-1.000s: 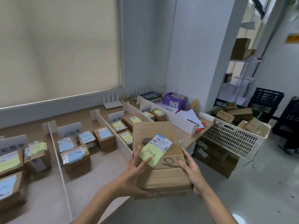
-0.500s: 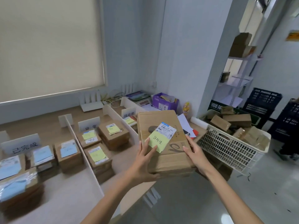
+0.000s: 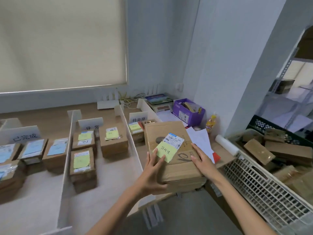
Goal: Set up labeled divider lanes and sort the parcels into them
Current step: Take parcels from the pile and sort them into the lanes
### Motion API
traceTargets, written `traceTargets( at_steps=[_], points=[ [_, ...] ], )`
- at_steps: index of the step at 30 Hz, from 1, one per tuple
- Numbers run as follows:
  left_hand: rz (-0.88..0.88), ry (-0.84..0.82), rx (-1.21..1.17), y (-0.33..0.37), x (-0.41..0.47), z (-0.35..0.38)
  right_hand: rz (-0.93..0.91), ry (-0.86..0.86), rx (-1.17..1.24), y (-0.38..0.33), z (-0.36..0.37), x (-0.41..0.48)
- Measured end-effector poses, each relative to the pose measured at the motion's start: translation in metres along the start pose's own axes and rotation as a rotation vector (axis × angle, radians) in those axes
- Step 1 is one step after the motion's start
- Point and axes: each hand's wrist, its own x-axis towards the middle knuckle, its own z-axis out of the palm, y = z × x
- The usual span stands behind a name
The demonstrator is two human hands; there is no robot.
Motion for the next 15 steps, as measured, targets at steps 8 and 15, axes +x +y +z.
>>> traceTargets(
  at_steps=[8, 15],
  points=[
    [-0.233, -0.035, -0.027, -0.005, 0.047, 0.034, -0.003, -0.246, -0.056, 0.05, 0.002, 0.084],
    [-0.362, -0.14, -0.039, -0.042, 0.106, 0.045, 0.06, -0.374, -0.113, 0.078, 0.015, 0.161]
  ],
)
